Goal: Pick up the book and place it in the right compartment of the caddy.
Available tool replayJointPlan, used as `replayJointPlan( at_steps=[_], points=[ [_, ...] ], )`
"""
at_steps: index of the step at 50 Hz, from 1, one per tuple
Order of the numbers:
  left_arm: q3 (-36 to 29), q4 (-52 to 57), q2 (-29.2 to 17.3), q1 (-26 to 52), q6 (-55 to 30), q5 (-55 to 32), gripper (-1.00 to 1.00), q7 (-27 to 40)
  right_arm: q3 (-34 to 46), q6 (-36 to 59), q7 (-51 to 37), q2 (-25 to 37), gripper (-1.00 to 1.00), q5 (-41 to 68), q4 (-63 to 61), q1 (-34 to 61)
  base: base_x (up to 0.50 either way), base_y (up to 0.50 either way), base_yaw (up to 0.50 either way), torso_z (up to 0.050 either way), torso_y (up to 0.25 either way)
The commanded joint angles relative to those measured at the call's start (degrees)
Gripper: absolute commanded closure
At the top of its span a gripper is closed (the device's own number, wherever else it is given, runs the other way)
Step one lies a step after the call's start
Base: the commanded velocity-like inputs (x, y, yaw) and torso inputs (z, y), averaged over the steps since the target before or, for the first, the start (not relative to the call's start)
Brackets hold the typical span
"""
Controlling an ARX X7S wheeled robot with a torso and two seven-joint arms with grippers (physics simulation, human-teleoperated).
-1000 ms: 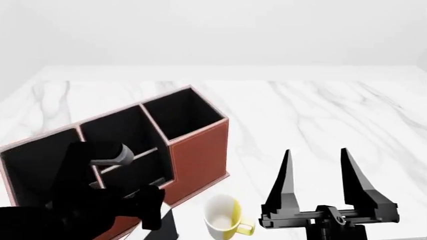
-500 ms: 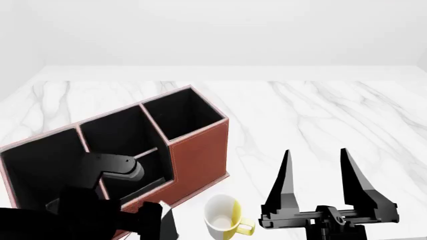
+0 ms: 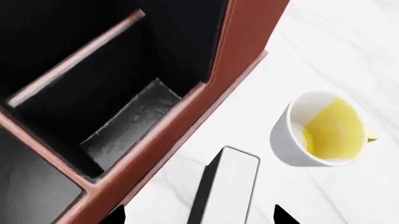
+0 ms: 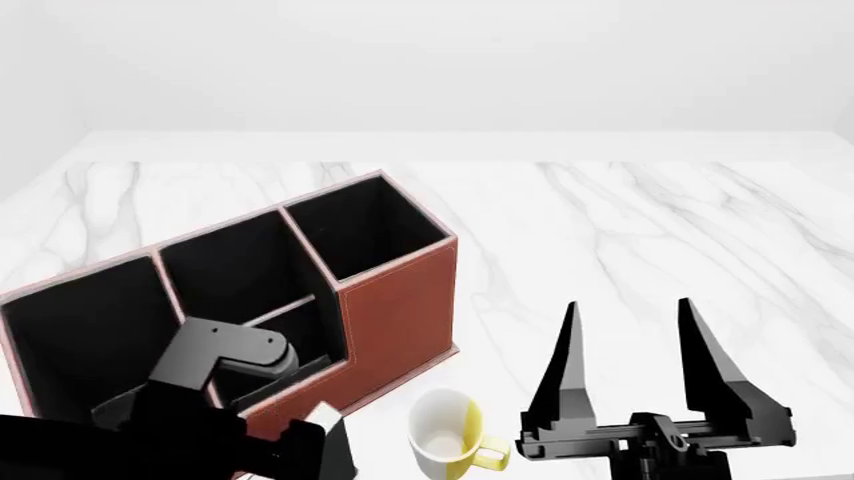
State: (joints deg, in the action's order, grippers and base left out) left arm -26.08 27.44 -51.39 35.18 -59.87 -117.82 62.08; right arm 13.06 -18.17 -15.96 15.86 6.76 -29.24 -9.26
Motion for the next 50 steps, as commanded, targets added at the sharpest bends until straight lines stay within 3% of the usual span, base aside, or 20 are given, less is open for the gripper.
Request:
replayJointPlan(
  at_steps=[1, 50],
  points=[
    [0.2, -1.24, 1.47, 0.41, 0.41, 2.07, -1.0, -1.53, -0.88, 0.12, 1.0, -0.63, -1.0, -0.8, -0.04, 0.14, 0.0, 0.0, 0.0, 0.0, 0.0],
    [-6.07, -4.68, 5.31, 1.03, -3.93, 10.87, -1.0, -4.83, 0.16, -0.66, -0.07, 0.45, -1.0, -0.48, 1.01, 0.49, 0.0, 0.0, 0.0, 0.0, 0.0]
  ],
)
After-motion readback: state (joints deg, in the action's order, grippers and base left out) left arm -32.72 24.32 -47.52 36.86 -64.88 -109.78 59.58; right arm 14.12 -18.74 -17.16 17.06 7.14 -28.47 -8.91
